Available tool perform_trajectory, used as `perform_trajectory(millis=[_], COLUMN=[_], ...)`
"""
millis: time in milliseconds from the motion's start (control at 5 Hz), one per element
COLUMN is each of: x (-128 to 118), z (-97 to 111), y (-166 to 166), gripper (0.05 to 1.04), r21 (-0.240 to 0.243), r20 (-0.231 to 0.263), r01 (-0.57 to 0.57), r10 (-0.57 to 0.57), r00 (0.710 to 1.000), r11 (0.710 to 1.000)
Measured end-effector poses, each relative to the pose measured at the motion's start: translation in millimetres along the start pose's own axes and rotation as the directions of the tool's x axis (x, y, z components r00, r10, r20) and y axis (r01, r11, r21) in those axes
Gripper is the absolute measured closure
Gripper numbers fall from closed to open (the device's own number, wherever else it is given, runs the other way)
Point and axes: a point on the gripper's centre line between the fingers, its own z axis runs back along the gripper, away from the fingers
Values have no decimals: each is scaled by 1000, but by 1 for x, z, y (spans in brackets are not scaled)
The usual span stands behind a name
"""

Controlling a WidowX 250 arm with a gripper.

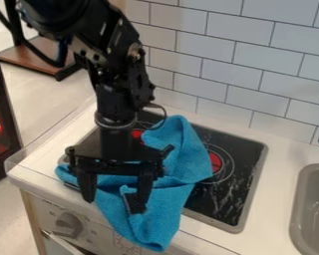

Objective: Fold the cloth from bottom right to top left

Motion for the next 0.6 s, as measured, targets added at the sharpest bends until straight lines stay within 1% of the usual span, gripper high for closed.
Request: perform_trajectory(millis=[200, 400, 600], x=[-3, -3, 1], z=[-2, -3, -15], y=[-9, -12, -8], gripper=[85, 85, 85], r21=[-29, -40, -2], r20=[17, 24, 27], r01=[27, 15, 9], r10=[-26, -14, -8], r00=[1000, 1000, 1000], r11=[999, 999, 1000])
